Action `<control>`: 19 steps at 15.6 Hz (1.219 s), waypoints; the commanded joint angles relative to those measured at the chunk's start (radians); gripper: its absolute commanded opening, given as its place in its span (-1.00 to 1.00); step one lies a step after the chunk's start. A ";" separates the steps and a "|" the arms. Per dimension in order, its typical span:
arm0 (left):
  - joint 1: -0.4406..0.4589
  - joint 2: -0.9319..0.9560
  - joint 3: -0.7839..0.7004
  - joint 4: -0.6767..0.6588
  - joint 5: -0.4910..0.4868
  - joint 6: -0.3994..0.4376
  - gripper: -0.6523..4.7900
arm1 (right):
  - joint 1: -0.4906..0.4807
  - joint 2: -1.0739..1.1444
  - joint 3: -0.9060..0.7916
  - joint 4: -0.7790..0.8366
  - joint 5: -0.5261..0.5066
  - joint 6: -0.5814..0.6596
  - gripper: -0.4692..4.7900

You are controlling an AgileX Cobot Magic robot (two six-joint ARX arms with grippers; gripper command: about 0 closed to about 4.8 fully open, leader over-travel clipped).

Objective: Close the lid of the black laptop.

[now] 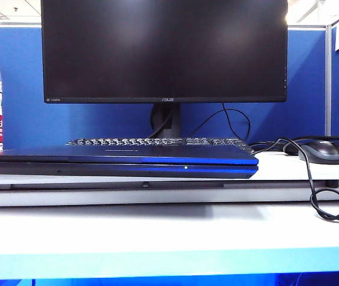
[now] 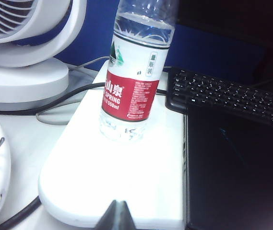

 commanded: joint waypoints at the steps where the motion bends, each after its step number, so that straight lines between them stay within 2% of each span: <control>1: 0.000 -0.002 0.000 0.010 0.001 0.004 -0.77 | 0.000 -0.002 -0.004 0.016 0.002 -0.004 -0.84; 17: 0.000 -0.002 0.000 0.010 0.001 0.004 -0.77 | 0.004 -0.002 -0.004 0.016 -0.006 -0.052 -0.84; 19: 0.000 -0.002 0.000 0.010 0.001 0.004 -0.77 | 0.003 -0.002 -0.004 0.016 0.021 -0.057 -0.84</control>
